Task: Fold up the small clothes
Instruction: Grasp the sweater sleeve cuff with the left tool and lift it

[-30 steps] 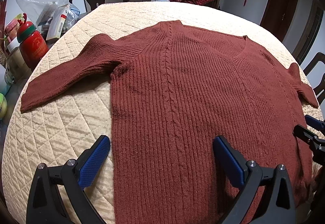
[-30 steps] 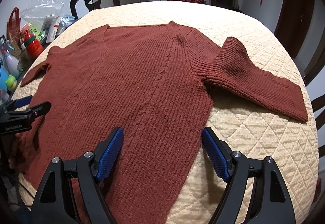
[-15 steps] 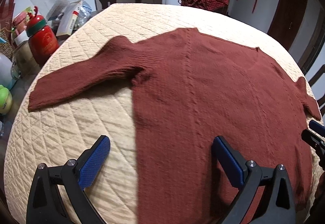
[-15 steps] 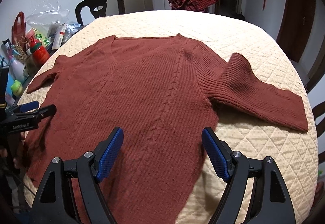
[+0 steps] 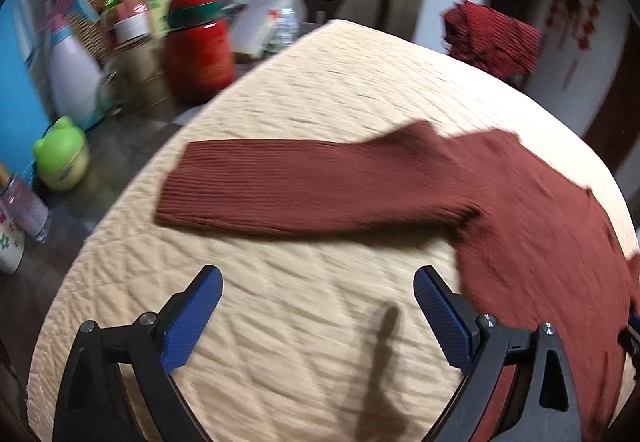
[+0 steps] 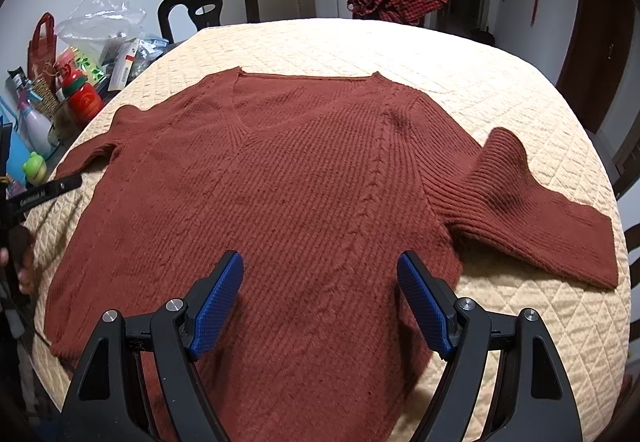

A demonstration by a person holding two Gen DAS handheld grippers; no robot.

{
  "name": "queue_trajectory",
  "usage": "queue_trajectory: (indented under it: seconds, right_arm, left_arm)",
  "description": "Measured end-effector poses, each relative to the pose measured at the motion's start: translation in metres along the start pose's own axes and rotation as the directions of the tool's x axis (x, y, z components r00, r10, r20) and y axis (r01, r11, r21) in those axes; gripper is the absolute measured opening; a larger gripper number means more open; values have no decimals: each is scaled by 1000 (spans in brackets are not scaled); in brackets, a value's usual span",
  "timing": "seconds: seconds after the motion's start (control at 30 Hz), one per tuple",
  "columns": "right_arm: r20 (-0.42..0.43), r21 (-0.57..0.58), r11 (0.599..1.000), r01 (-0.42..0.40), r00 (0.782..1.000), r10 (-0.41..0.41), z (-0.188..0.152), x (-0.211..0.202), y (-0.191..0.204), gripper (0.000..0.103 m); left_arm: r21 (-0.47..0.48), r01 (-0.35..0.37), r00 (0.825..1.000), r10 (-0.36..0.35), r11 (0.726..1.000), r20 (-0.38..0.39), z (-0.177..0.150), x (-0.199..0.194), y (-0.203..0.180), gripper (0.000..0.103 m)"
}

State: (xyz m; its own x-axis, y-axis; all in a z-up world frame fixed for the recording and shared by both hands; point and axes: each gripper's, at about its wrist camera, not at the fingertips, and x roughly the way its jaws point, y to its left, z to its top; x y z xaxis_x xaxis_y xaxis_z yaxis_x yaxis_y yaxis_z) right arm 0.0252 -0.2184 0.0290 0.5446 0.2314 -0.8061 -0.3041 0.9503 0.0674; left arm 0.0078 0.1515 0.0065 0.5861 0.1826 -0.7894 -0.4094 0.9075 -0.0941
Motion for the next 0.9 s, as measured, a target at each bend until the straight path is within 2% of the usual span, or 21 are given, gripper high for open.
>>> queue_trajectory:
  seconds: [0.13,0.33,0.43,0.5,0.57,0.6,0.63,0.67,0.7,0.8,0.9]
  right_arm:
    - [-10,0,1000,-1,1000,1,1,4,0,79]
    - [-23,3,1000,9,1000,-9,4,9,-2,79]
    - [-27,6,1000,10,1000,-10,5,10,-3,79]
    - [-27,10,1000,8,1000,-8,5,10,-4,79]
    - [-24,14,1000,8,1000,-8,6,10,-6,79]
    - [-23,17,1000,7,1000,-7,6,9,-7,79]
    - [-21,20,1000,5,1000,-5,6,9,-8,79]
    - [-20,22,1000,4,1000,-4,5,8,-8,79]
    - [-19,24,1000,3,1000,-3,5,8,-9,79]
    - [-13,34,999,-7,1000,7,3,6,-13,79]
    - [-5,42,999,-19,1000,20,1,3,-15,79]
  left_arm:
    - [-90,-12,1000,12,996,1,4,10,24,93]
    - [-164,12,1000,-8,986,23,16,16,36,93]
    - [-189,6,999,0,982,34,21,20,42,90]
    - [-177,-45,998,52,983,33,25,24,38,72]
    - [-158,-105,993,112,982,30,29,28,36,61]
    - [-151,-114,992,121,982,34,30,28,36,50]
    - [-145,-127,991,133,981,33,31,28,36,46]
    - [-143,-114,992,121,983,39,32,26,38,28]
    - [-139,-85,995,91,987,39,33,25,39,18]
    - [-113,-29,997,36,993,61,39,17,36,13]
    - [-92,105,992,-98,990,80,47,4,28,12]
